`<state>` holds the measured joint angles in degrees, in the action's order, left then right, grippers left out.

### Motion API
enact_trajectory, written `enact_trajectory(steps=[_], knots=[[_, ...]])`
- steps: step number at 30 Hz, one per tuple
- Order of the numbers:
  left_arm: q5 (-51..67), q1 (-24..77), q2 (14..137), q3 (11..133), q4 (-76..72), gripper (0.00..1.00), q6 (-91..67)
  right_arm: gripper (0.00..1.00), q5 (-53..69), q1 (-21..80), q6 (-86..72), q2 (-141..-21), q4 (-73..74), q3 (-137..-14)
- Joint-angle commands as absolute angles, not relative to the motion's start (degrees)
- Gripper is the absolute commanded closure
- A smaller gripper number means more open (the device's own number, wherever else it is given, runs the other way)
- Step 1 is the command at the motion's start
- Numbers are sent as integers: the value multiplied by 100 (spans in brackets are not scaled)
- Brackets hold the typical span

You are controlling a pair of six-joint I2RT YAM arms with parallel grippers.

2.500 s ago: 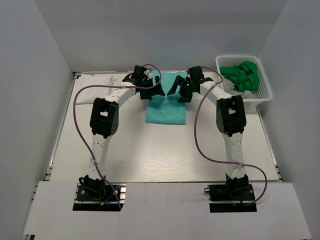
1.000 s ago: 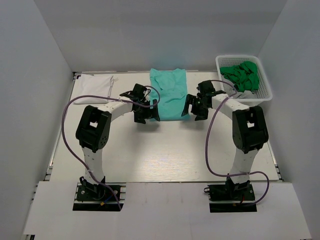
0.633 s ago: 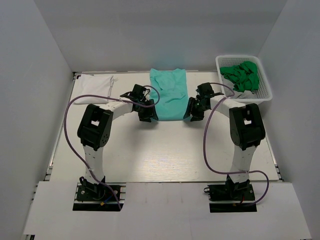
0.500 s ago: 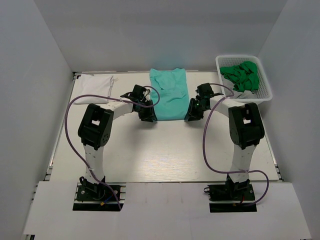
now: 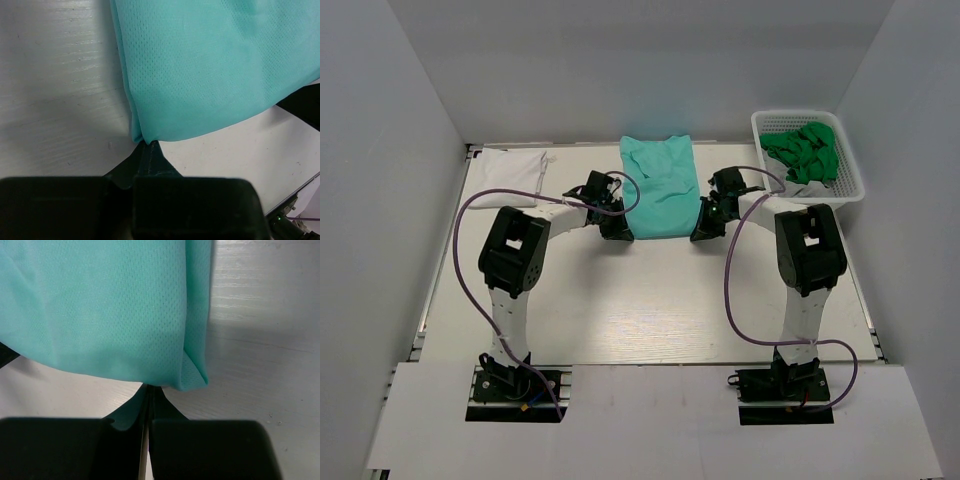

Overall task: Fold and stack the t-shirts
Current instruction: Grab one side of the 2/3 rectangular tshirt with both arms

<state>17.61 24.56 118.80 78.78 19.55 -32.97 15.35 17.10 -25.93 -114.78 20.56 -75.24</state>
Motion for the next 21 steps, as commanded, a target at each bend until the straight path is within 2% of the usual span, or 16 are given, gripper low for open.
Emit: enact_trajectory(steps=[1,2,4,6,7,9,15,18,19,20,21], knots=[[1283,2479,12006,7576,2074,100,-3199,99,1134,1705,-2207,-11497,2294,-7480],[1283,2479,11919,7498,2013,100,-3199,92,942,1705,-2215,-11366,2277,-7401],[1230,2479,11866,7427,2013,100,-3199,67,827,1705,-2171,-11163,2285,-7252],[1230,2479,11865,7375,2013,100,-3199,55,581,1696,-2153,-10987,2346,-7181],[1230,2479,11813,7374,2013,100,-3199,45,537,1670,-2084,-10925,2329,-7155],[1230,2479,11812,7374,2013,100,-3199,37,510,1687,-2013,-10881,2294,-7146],[1230,2479,11812,7374,2013,100,-3199,36,404,1652,-2101,-11161,2294,-7514],[1160,2479,11751,7374,2013,100,-3199,38,589,1652,-2101,-11346,2145,-7664],[1160,2479,11699,7374,2013,100,-3199,40,624,1652,-2101,-11390,2084,-7690],[1160,2479,11698,7374,2013,100,-3199,49,659,1652,-2118,-11417,2005,-7786],[1160,2479,11698,7374,2013,100,-3199,52,703,1644,-2118,-11513,1987,-7813]])
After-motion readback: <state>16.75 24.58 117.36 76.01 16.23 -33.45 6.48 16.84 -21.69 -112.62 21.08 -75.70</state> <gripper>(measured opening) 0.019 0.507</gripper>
